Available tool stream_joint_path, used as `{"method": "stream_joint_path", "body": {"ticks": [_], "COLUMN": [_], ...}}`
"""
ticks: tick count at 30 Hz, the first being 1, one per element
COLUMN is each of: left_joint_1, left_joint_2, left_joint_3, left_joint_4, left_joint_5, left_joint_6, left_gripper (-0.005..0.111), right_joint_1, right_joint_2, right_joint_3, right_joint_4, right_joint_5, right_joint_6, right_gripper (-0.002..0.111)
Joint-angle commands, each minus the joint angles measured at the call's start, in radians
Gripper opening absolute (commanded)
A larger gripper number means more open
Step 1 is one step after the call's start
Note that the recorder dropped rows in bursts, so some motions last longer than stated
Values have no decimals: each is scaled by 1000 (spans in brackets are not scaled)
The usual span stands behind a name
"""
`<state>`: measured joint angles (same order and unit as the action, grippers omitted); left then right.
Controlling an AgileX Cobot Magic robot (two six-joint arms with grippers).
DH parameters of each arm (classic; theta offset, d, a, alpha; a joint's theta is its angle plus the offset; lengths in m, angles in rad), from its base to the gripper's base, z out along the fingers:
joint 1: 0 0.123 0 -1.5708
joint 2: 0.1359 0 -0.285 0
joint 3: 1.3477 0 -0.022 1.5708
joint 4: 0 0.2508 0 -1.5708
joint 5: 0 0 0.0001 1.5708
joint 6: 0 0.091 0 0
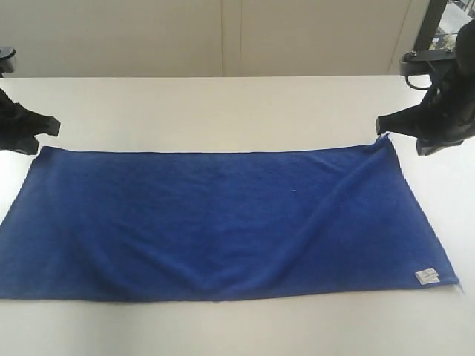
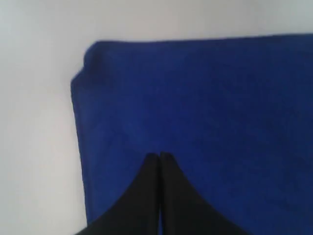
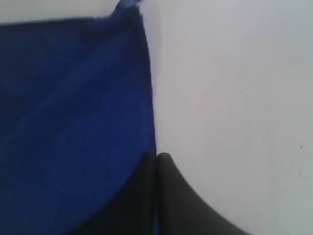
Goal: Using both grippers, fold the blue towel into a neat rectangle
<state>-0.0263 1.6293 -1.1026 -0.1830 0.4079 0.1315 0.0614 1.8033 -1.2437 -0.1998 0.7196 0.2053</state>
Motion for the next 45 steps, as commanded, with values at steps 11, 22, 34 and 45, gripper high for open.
{"method": "stream_joint_path", "body": {"ticks": [11,22,34,45], "left_joint_1": [3,3,3,3], "left_joint_2": [-69,-24,-11,-11], "left_joint_3": [326,373,375,415], "left_joint_4": [150,317,382,401], "left_joint_5": [122,85,124,82], "left_joint_6": [-203,-387,-427,-473], "left_gripper": [0,0,0,0], "right_joint_1": [-1,-1,-1,-1], "right_joint_2": [-157,-129,-103,-77], "right_joint_3": [390,450,477,477], "right_joint_4": [189,189,189,185], "right_joint_5": [-2,-108,-141,-98], "right_joint_6": [-150,-150,-138,-112], "right_gripper": [0,0,0,0]}}
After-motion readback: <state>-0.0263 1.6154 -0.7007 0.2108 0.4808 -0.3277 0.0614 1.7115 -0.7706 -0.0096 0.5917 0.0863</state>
